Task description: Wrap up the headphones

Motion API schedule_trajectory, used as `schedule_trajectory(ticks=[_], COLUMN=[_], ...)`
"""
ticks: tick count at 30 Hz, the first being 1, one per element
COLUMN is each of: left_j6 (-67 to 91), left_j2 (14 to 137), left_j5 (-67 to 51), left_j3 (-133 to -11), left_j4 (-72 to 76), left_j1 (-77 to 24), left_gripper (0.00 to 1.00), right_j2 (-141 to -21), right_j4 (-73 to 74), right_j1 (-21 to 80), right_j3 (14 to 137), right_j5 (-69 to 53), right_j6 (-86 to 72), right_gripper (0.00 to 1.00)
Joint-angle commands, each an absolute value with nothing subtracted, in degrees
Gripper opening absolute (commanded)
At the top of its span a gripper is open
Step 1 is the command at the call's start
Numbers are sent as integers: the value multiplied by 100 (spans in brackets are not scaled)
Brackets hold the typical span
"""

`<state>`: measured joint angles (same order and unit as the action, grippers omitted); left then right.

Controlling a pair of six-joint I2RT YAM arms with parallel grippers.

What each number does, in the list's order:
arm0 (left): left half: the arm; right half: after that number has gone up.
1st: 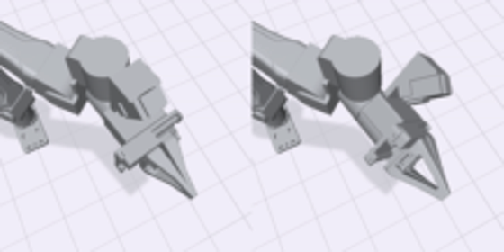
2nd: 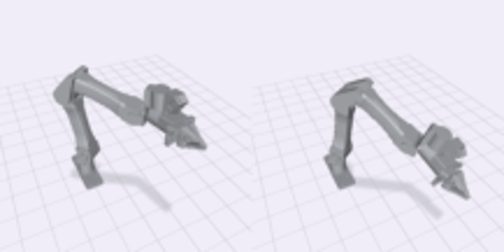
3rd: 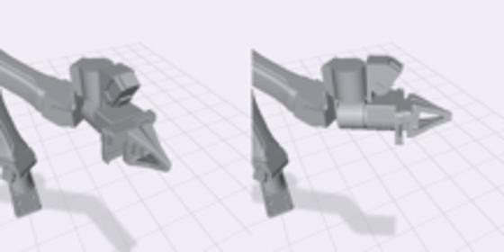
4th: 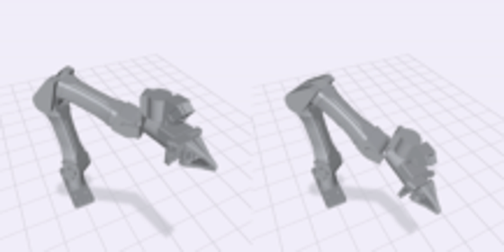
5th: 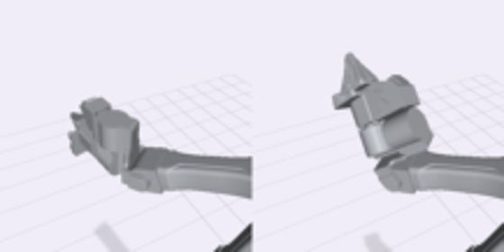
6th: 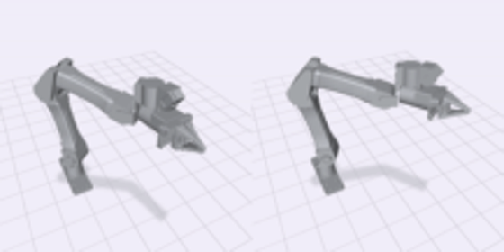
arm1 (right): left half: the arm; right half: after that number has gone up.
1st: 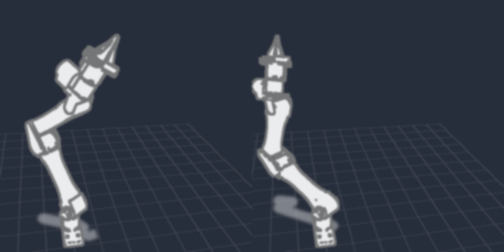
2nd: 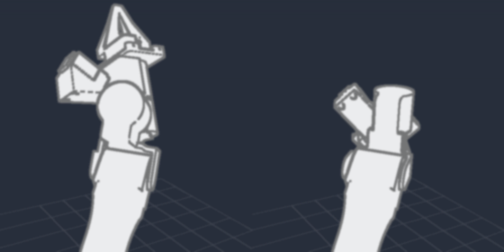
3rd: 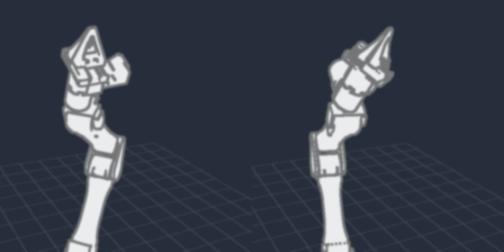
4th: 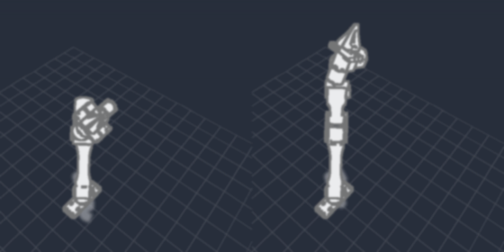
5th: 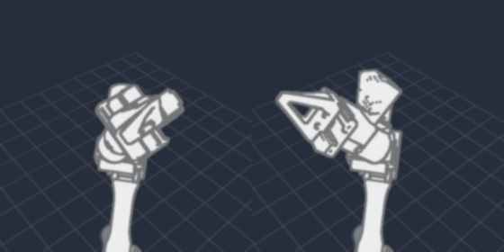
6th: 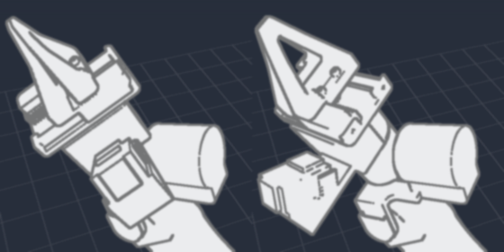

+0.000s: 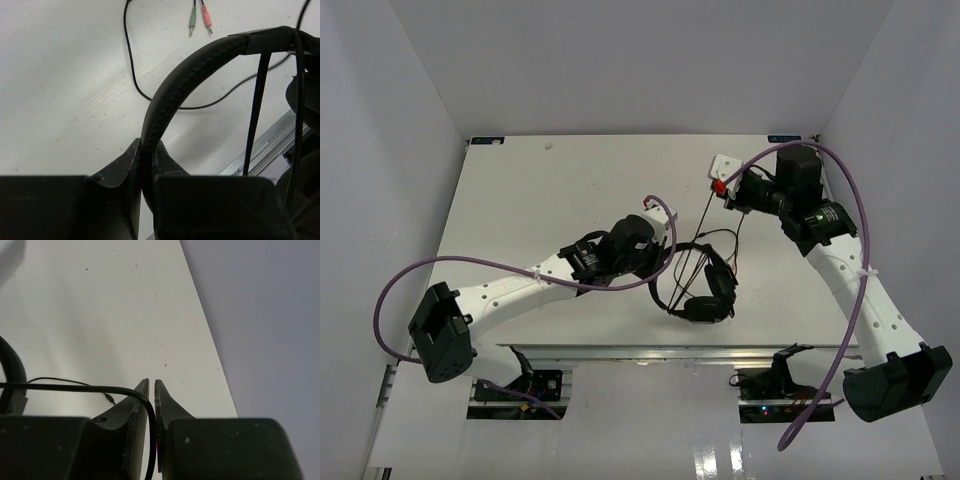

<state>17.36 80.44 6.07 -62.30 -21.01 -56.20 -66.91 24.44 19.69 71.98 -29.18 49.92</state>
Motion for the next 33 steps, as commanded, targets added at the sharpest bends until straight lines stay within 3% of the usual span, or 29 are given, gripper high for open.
schedule_trajectory(ticks=[1,14,33], left_j6=[1609,1468,1450], left_j2=[7409,7053,7123], left_j5=[253,635,668], left_j3=[-6219,-6124,-6565], left_j4=[-2237,-2349,-2430], left_j1=[-5713,-5713,-5713], left_gripper=[0,0,0], right_j2=[-6786,-6577,-5955], right_j4=[1661,1347,783], right_j1=[1629,1097,646], right_j3=[7158,6854,5388], right_j5=[-2933,-3633,-4241], right_j6=[4719,4038,3437], right_gripper=[15,8,8])
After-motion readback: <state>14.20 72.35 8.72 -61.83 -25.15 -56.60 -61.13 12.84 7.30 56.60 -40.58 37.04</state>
